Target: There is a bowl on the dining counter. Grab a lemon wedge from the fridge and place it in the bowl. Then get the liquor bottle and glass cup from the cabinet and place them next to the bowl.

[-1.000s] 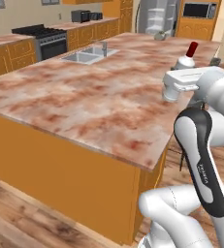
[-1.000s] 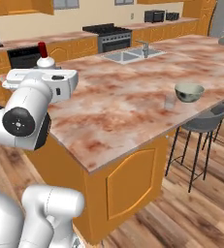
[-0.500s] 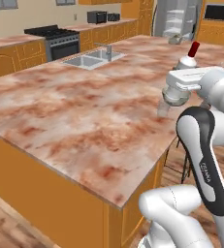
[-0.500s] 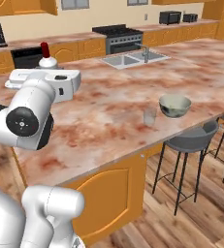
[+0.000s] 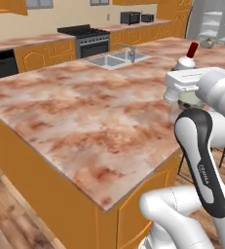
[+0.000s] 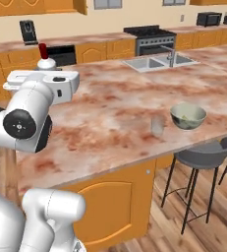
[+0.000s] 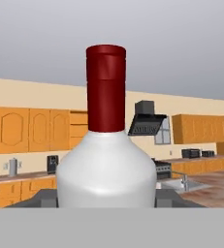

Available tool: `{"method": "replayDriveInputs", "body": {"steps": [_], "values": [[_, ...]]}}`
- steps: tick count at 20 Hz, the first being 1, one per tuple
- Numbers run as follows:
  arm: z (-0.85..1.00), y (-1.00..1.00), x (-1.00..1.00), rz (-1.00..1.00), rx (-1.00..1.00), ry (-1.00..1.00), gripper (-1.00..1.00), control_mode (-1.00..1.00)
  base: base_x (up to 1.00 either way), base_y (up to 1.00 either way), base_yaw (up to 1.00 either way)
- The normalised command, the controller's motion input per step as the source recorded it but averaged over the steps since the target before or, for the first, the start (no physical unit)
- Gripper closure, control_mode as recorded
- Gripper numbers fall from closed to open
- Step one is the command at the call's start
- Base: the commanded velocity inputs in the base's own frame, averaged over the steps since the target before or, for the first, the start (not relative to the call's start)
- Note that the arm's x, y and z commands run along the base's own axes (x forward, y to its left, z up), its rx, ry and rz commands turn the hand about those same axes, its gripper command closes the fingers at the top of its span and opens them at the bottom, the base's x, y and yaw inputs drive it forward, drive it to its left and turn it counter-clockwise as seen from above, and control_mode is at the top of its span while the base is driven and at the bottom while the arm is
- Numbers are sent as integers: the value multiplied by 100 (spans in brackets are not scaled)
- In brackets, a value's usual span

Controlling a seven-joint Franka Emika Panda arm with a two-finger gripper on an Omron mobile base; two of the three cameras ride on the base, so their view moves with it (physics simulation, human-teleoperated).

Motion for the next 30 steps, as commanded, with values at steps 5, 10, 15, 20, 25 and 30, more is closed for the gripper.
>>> {"method": "replayDriveInputs", "body": {"steps": [5, 10, 15, 20, 25, 30], "values": [[0, 0, 0, 0, 0, 0, 100, 100, -32, -100, 21], [0, 0, 0, 0, 0, 0, 100, 100, -15, -100, 22], [0, 0, 0, 0, 0, 0, 100, 100, 0, -100, 24], [0, 0, 0, 0, 0, 0, 100, 100, 0, -100, 23], [0, 0, 0, 0, 0, 0, 100, 100, 6, -100, 26], [0, 0, 0, 0, 0, 0, 100, 100, 31, -91, 31]]}}
